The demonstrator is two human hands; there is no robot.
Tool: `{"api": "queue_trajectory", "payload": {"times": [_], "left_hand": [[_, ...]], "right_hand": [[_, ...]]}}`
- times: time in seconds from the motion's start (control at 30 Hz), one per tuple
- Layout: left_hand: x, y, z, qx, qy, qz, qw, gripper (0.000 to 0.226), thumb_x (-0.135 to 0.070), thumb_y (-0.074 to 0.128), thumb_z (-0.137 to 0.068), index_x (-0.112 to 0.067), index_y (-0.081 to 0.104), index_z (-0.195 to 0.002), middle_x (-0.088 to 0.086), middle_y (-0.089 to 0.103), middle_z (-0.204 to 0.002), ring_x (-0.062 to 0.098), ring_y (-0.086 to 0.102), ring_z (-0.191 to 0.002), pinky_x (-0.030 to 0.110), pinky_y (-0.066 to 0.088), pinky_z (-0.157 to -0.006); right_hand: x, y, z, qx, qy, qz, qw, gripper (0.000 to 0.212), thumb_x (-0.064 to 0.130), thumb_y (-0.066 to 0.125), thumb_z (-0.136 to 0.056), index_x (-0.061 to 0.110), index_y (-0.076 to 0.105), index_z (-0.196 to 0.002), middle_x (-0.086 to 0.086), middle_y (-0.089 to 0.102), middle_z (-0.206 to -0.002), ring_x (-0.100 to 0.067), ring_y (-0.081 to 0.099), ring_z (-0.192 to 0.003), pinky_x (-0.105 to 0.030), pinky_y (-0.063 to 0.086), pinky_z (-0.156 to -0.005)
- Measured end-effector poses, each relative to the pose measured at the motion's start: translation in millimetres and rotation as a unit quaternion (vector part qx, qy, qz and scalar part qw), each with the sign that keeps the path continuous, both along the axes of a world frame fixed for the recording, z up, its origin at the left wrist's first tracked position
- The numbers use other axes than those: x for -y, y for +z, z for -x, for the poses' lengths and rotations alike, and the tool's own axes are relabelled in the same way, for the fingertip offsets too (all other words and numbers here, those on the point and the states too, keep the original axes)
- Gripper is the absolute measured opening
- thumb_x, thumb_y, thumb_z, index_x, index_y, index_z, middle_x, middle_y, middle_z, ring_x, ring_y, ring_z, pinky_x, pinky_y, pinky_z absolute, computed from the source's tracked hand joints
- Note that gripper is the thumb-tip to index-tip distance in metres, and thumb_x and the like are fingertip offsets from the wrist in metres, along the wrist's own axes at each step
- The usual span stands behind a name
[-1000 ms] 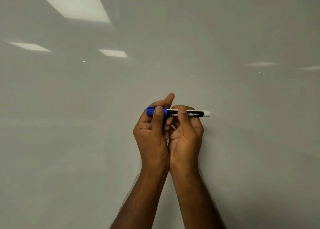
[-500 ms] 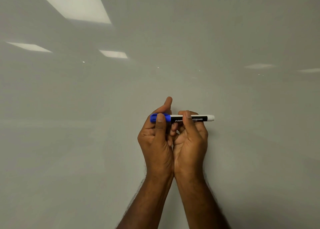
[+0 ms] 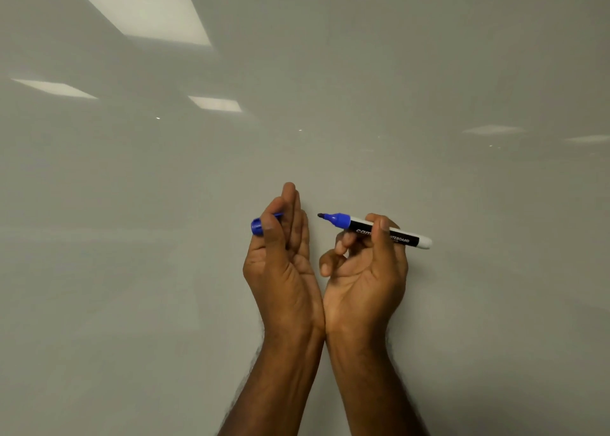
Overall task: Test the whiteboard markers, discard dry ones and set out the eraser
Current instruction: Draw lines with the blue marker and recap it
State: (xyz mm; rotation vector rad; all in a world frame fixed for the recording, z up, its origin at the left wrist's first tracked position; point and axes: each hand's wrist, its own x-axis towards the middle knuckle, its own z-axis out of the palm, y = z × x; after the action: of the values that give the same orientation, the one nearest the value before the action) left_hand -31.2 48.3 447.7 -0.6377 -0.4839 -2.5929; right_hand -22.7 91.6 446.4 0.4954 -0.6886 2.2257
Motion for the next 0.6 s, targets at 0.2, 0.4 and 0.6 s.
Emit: {"api": "queue_trajectory", "payload": {"times": [0.2,0.4,0.6], "left_hand": [[0,9,5,-0.022,-0.008,0.005,1.000,0.027,-0.022,0.037,-0.106,-0.007,0.058,-0.113,0.011,0.068,-0.130,0.024,0.065,-0.120,0.042,0.053,-0.101],[14,54,11,-0.094,0.103,0.052,0.989,0.024,-0.028,0.040,-0.106,-0.013,0.057,-0.101,0.009,0.070,-0.109,0.033,0.070,-0.109,0.046,0.057,-0.090],[33,137,30,-0.221,0.345,0.186,0.893,0.024,-0.023,0.051,-0.102,-0.006,0.060,-0.087,-0.002,0.067,-0.074,0.032,0.071,-0.079,0.043,0.060,-0.075]], "right_hand": [[-2,9,1,-0.030,-0.076,-0.025,0.996,0.019,0.031,0.055,-0.092,0.016,0.062,-0.099,-0.004,0.058,-0.066,-0.015,0.056,-0.059,-0.028,0.046,-0.046],[-16,66,-10,-0.128,-0.191,-0.107,0.967,0.005,0.018,0.060,-0.097,0.014,0.063,-0.098,-0.003,0.064,-0.070,-0.018,0.058,-0.062,-0.029,0.046,-0.045],[-42,154,-7,-0.219,-0.302,-0.188,0.908,0.003,0.009,0.060,-0.098,0.010,0.063,-0.099,-0.008,0.067,-0.079,-0.021,0.062,-0.068,-0.031,0.047,-0.044]]}}
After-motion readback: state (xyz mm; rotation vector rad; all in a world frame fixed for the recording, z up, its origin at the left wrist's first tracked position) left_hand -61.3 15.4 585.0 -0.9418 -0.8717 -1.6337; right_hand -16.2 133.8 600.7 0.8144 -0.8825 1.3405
